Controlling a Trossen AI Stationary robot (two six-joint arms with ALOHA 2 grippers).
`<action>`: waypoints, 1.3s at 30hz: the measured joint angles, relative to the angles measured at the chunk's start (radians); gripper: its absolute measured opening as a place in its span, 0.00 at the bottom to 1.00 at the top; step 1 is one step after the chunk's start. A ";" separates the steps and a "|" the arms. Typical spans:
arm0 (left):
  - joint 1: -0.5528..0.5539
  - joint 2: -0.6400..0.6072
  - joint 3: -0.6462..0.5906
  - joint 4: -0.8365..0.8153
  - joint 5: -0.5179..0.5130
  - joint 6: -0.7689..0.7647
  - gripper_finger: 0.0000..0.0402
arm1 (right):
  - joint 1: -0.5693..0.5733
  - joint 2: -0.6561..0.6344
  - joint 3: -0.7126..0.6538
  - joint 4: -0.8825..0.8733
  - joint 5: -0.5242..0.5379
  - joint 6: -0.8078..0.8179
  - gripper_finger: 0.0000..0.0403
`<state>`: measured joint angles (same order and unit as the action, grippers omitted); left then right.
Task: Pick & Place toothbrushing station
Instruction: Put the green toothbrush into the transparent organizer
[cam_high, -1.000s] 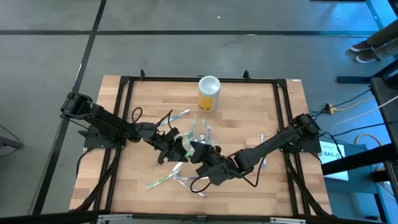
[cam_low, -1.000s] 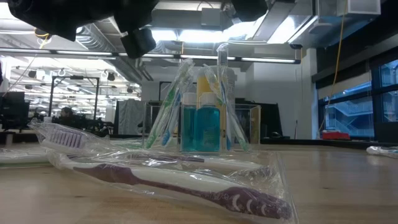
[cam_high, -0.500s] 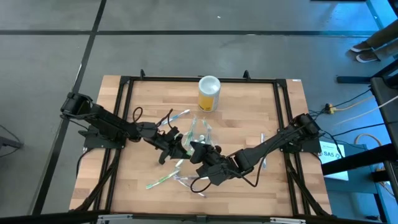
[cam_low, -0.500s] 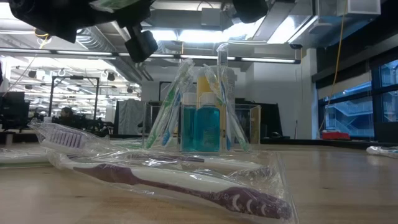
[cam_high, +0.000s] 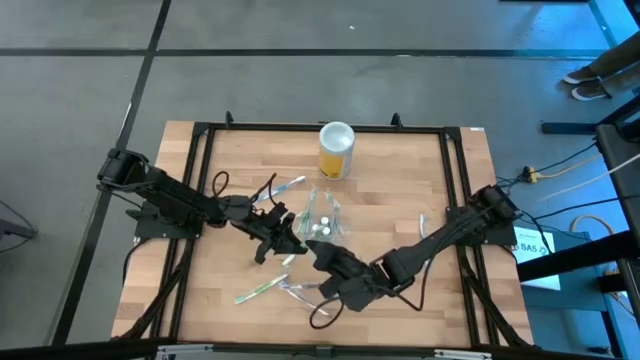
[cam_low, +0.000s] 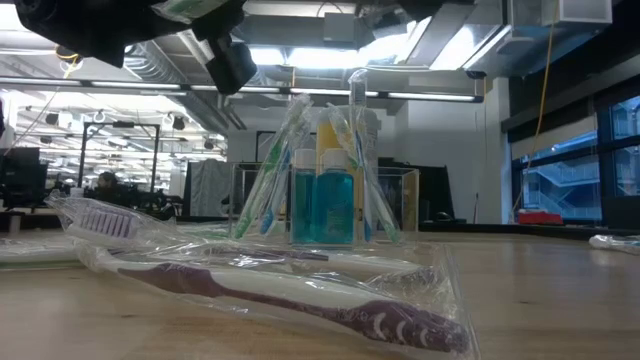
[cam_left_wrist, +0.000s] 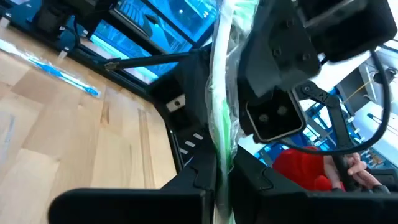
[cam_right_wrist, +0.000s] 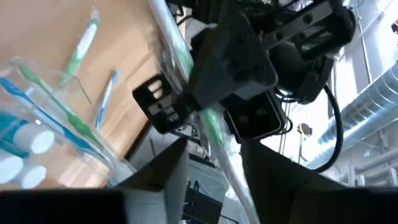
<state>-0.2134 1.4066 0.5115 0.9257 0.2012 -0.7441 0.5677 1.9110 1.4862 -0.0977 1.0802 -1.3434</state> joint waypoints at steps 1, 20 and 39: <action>0.000 0.000 0.000 -0.001 0.000 0.000 0.04 | 0.005 0.000 0.000 0.000 0.002 0.004 0.39; 0.000 0.000 0.000 -0.028 -0.056 0.163 0.04 | 0.126 -0.005 0.000 0.000 0.324 0.374 0.49; -0.041 -0.007 0.000 -0.124 -0.757 0.716 0.04 | 0.130 -0.005 -0.001 -0.011 0.490 0.966 0.37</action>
<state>-0.2540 1.3994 0.5117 0.8017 -0.5559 -0.0276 0.6981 1.9060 1.4857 -0.1091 1.5704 -0.3771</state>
